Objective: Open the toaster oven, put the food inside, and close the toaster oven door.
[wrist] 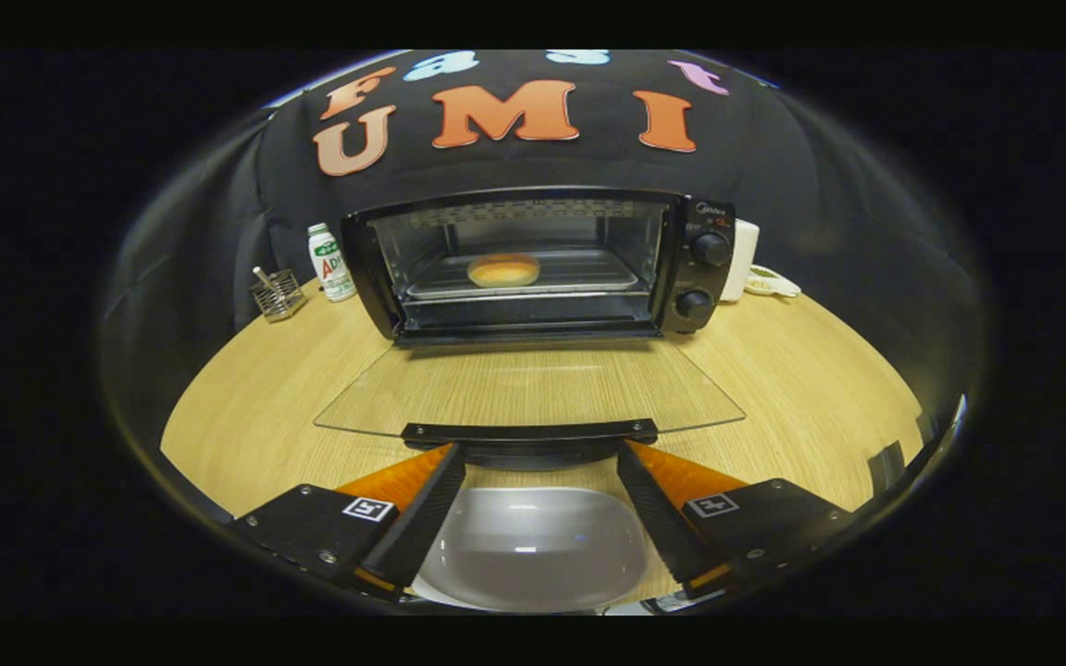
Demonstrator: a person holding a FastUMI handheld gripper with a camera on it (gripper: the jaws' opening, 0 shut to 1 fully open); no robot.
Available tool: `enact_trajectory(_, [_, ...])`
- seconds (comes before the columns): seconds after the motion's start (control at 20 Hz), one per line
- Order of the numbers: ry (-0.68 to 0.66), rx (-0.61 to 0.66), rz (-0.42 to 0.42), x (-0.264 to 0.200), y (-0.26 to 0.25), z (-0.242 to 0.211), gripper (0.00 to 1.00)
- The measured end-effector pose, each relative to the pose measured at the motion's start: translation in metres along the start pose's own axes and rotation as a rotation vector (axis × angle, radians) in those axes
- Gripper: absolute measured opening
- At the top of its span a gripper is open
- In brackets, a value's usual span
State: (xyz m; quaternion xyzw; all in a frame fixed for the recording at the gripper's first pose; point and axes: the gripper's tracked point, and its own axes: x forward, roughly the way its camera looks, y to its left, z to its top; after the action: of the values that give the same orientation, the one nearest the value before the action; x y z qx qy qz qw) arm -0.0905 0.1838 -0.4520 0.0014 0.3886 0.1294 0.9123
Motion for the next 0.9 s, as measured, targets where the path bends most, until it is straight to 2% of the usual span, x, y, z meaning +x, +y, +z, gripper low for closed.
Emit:
enact_trajectory(0.4, [-0.127,0.036,0.023,-0.016,-0.001,0.071,0.99])
enact_trajectory(0.9, [-0.218,0.037,0.028,-0.004,0.004,0.147,0.99])
